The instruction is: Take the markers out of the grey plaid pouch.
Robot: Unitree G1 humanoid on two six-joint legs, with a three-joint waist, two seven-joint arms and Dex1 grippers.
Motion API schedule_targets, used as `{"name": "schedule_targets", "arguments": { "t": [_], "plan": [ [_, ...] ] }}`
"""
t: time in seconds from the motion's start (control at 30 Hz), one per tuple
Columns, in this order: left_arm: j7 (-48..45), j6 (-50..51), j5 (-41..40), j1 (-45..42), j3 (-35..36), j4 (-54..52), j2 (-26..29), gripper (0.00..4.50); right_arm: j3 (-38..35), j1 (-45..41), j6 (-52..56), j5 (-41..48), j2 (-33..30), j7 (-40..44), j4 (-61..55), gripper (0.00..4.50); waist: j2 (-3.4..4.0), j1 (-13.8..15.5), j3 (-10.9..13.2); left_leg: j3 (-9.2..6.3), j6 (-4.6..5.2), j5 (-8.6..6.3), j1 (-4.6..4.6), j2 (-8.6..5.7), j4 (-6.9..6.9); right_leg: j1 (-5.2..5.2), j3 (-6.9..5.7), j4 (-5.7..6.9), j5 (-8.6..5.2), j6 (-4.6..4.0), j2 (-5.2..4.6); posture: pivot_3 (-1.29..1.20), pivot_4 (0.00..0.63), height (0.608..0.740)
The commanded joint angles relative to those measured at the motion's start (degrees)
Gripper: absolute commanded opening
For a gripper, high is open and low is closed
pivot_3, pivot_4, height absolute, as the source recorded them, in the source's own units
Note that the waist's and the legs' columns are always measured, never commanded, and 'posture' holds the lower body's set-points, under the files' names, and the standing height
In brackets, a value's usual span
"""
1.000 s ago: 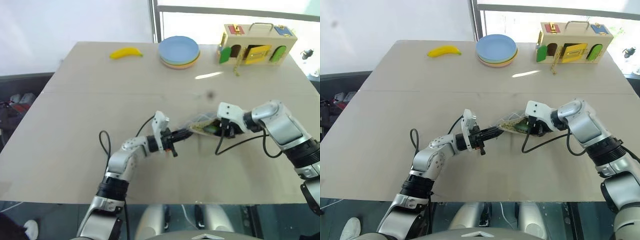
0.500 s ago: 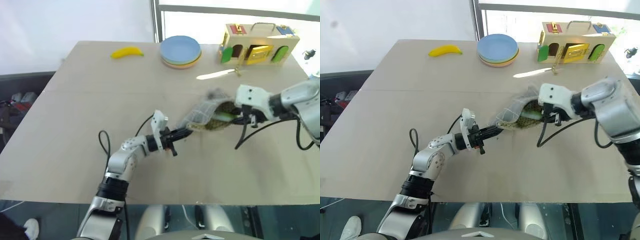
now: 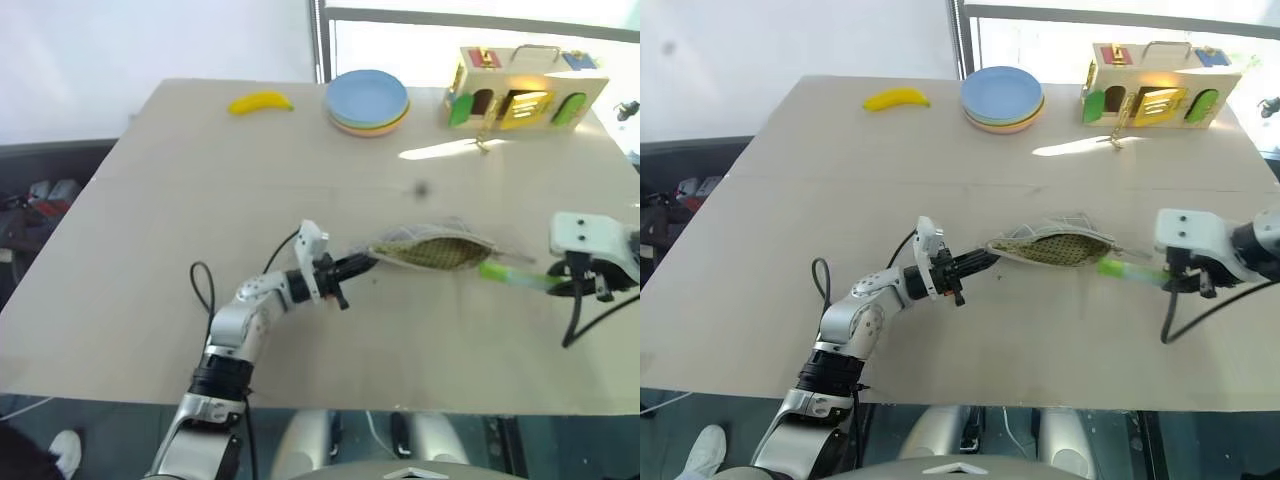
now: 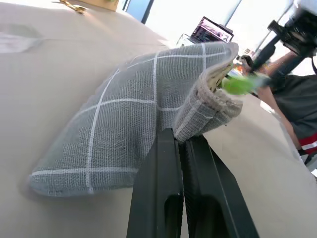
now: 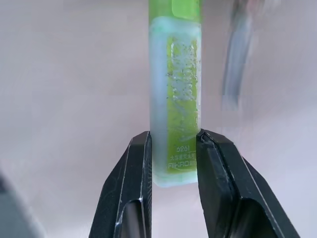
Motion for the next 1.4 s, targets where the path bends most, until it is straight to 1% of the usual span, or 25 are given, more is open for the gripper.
{"name": "schedule_targets", "arguments": {
  "t": [0.03, 0.13, 0.17, 0.23, 0.27, 0.3, 0.33, 0.37, 0.43, 0.5, 0.53, 0.6, 0.67, 0.7, 0.73, 0.83, 0.9, 1.0, 1.03, 1.07, 1.2, 1.23, 1.4],
  "plan": [
    [0.1, 1.5, -2.5, -1.0, 2.5, -0.6, 0.1, 0.0, -6.7, 4.3, -1.9, 1.9, -3.5, 2.0, 0.8, 0.77, 0.02, 0.2, 0.0, -0.01, 0.0, 0.0, 0.04, 0.01, -0.01, 0.03, -0.01, 0.04, 0.0, 0.0, 0.01, 0.0, 0.15, 0.74],
    [0.3, 3.4, -4.1, -1.7, 3.9, -0.6, -0.1, 0.0, -8.4, 7.6, -3.7, 1.6, -4.1, 0.9, 2.9, 0.77, 0.02, 0.2, 0.0, 0.0, 0.0, 0.0, 0.1, 0.03, 0.01, 0.09, -0.01, 0.08, 0.0, 0.0, 0.02, 0.0, 0.15, 0.74],
    [0.6, 5.4, -5.9, -2.2, 5.0, -0.8, -0.4, 0.0, -8.1, 8.4, -4.6, 1.1, -3.3, -0.2, 4.3, 1.57, 0.01, 0.3, 0.0, 0.0, 0.0, 0.0, 0.11, 0.03, 0.02, 0.11, -0.01, 0.08, 0.0, 0.0, 0.02, 0.0, 0.15, 0.74],
    [0.5, 8.4, -8.3, -2.8, 6.1, -1.2, -0.5, 0.0, -7.1, 9.7, -6.3, -0.1, -1.9, -2.1, 6.2, 2.38, 0.01, 0.3, 0.0, 0.01, 0.0, 0.0, 0.09, 0.01, 0.06, 0.11, -0.01, 0.08, 0.0, 0.0, 0.02, 0.0, 0.15, 0.74],
    [0.5, 9.3, -9.0, -3.0, 6.3, -1.4, -0.5, 0.0, -6.8, 9.9, -7.0, -0.5, -1.3, -2.9, 6.6, 2.38, -0.02, 0.4, 0.0, 0.01, 0.0, 0.0, 0.09, 0.01, 0.07, 0.12, -0.02, 0.08, 0.0, 0.0, 0.02, 0.0, 0.15, 0.74],
    [0.8, 10.6, -10.0, -3.2, 6.9, -1.5, -0.7, 0.0, -6.7, 9.7, -7.4, -0.8, -0.8, -3.7, 7.0, 2.92, -0.02, 0.4, 0.0, 0.01, 0.0, 0.01, 0.08, 0.01, 0.09, 0.11, -0.02, 0.08, 0.0, 0.0, 0.02, 0.0, 0.15, 0.74],
    [1.2, 11.8, -11.0, -3.6, 7.5, -1.4, -0.7, 0.0, -6.9, 9.2, -7.4, -1.0, -0.3, -4.6, 7.2, 3.36, -0.01, 0.4, 0.0, 0.0, -0.01, 0.01, 0.08, 0.01, 0.11, 0.12, -0.03, 0.08, 0.0, 0.01, 0.05, 0.0, 0.15, 0.74],
    [1.1, 12.5, -11.3, -3.8, 7.6, -1.5, -0.5, 0.0, -7.2, 8.7, -6.8, -0.8, -0.2, -4.9, 7.0, 3.69, 0.0, 0.4, 0.0, 0.01, -0.01, 0.01, 0.07, 0.01, 0.12, 0.12, -0.02, 0.08, 0.0, 0.01, 0.06, 0.0, 0.15, 0.74],
    [0.6, 13.5, -11.8, -4.0, 7.7, -1.5, -0.1, 0.0, -8.3, 7.6, -5.3, 1.1, -0.2, -4.1, 5.5, 3.69, 0.02, 0.4, 0.0, 0.01, -0.01, 0.01, 0.07, 0.01, 0.13, 0.12, -0.02, 0.09, 0.0, 0.01, 0.1, 0.0, 0.15, 0.74],
    [-0.2, 14.1, -11.8, -3.8, 7.2, -1.7, 0.6, 0.0, -9.0, 3.1, -3.1, 4.5, 2.0, -4.5, 3.0, 3.69, 0.02, 0.3, 0.0, 0.01, -0.02, 0.02, 0.08, 0.02, 0.14, 0.12, -0.01, 0.1, 0.0, 0.01, 0.15, 0.0, 0.15, 0.74],
    [-0.2, 14.8, -12.3, -3.7, 7.4, -1.7, 0.6, 0.0, -8.4, -1.6, -1.8, 6.3, 4.8, -5.9, 1.5, 3.69, 0.02, 0.1, 0.0, 0.01, -0.03, 0.02, 0.08, 0.03, 0.15, 0.12, 0.01, 0.1, 0.0, 0.01, 0.17, 0.0, 0.15, 0.74],
    [-1.3, 15.0, -11.8, -3.2, 6.2, -2.3, 1.3, 0.0, -6.2, -12.1, 1.7, 9.5, 12.7, -9.7, -0.5, 3.69, -0.02, -0.7, 0.1, 0.04, -0.08, 0.05, 0.15, 0.07, 0.19, 0.14, 0.15, 0.13, 0.0, 0.01, 0.28, 0.0, 0.15, 0.74],
    [-2.2, 15.2, -11.5, -2.7, 5.0, -2.9, 1.6, 0.0, -4.2, -19.5, 4.1, 11.2, 19.6, -12.6, -0.2, 3.69, -0.06, -1.2, 0.1, 0.04, -0.12, 0.07, 0.22, 0.08, 0.21, 0.17, 0.17, 0.22, 0.0, 0.01, 0.31, 0.0, 0.15, 0.74],
    [-2.4, 15.4, -11.5, -2.5, 4.6, -3.3, 1.6, 0.0, -3.4, -21.9, 5.0, 11.4, 22.1, -13.5, 0.6, 3.69, -0.1, -1.1, 0.1, 0.04, -0.15, 0.09, 0.25, 0.06, 0.21, 0.18, 0.2, 0.3, 0.0, 0.01, 0.32, 0.0, 0.15, 0.74],
    [-2.5, 15.4, -11.5, -2.4, 4.2, -3.6, 1.6, 0.0, -2.5, -23.8, 5.6, 11.5, 24.1, -14.1, 1.3, 3.69, -0.18, -0.9, 0.2, 0.02, -0.15, 0.09, 0.24, 0.06, 0.22, 0.17, 0.17, 0.34, 0.0, 0.01, 0.31, 0.0, 0.15, 0.74],
    [-2.4, 15.5, -11.6, -2.1, 3.8, -4.3, 1.5, 0.0, -0.1, -26.5, 6.0, 11.3, 27.0, -14.4, 2.2, 3.69, -0.23, 0.5, 0.2, -0.06, -0.14, 0.09, 0.12, 0.04, 0.24, 0.12, 0.05, 0.31, 0.0, 0.0, 0.23, 0.0, 0.15, 0.74],
    [-2.3, 15.5, -11.6, -1.8, 3.6, -4.7, 1.4, 0.0, 0.9, -27.8, 6.9, 11.7, 29.1, -15.1, 2.9, 3.69, -0.23, 0.6, 0.2, -0.07, -0.1, 0.07, 0.02, 0.01, 0.25, 0.11, 0.02, 0.15, 0.0, 0.0, 0.16, 0.0, 0.15, 0.74],
    [-1.7, 15.3, -11.5, -1.0, 3.3, -5.7, 1.0, 0.0, 4.0, -27.6, 5.9, 10.1, 30.5, -15.0, 5.2, 2.88, -0.23, 0.4, 0.2, -0.08, -0.08, 0.05, -0.17, -0.02, 0.27, -0.04, 0.01, 0.08, 0.01, 0.01, 0.12, 0.0, 0.15, 0.74],
    [-1.5, 15.3, -11.6, -0.7, 3.3, -6.1, 0.9, 0.0, 5.1, -27.2, 5.0, 9.1, 30.6, -14.8, 6.2, 2.4, -0.23, 0.4, 0.2, -0.08, -0.08, 0.05, -0.19, -0.02, 0.27, -0.05, 0.0, 0.08, 0.01, 0.01, 0.13, 0.0, 0.15, 0.74],
    [-1.5, 15.2, -11.5, -0.2, 3.3, -6.4, 1.0, 0.0, 5.6, -27.1, 4.7, 8.7, 30.7, -14.8, 7.0, 2.06, -0.23, 0.4, 0.2, -0.1, -0.08, 0.05, -0.22, -0.02, 0.27, -0.1, -0.02, 0.09, 0.01, 0.01, 0.13, 0.0, 0.15, 0.74],
    [-1.5, 14.9, -11.1, 0.9, 2.9, -7.1, 1.0, 0.0, 5.7, -27.6, 5.5, 8.8, 32.0, -15.8, 9.2, 0.29, -0.21, 0.3, 0.2, -0.11, -0.08, 0.05, -0.23, -0.01, 0.27, -0.12, -0.03, 0.12, 0.01, 0.01, 0.14, 0.0, 0.15, 0.74],
    [-1.4, 14.9, -11.1, 1.0, 2.9, -7.2, 0.9, 0.0, 6.3, -27.5, 5.1, 8.2, 31.9, -15.7, 9.6, 0.06, -0.21, 0.3, 0.2, -0.11, -0.08, 0.06, -0.22, -0.01, 0.27, -0.11, -0.03, 0.14, 0.01, 0.01, 0.14, 0.0, 0.15, 0.74],
    [-1.1, 14.9, -11.1, 0.7, 3.0, -6.9, 0.6, 0.0, 10.8, -26.6, 1.3, 4.3, 30.5, -13.1, 10.1, 0.06, -0.21, 0.3, 0.2, -0.11, -0.08, 0.06, -0.21, 0.0, 0.28, -0.12, -0.03, 0.17, 0.01, 0.01, 0.16, 0.0, 0.15, 0.74]
  ]
}}
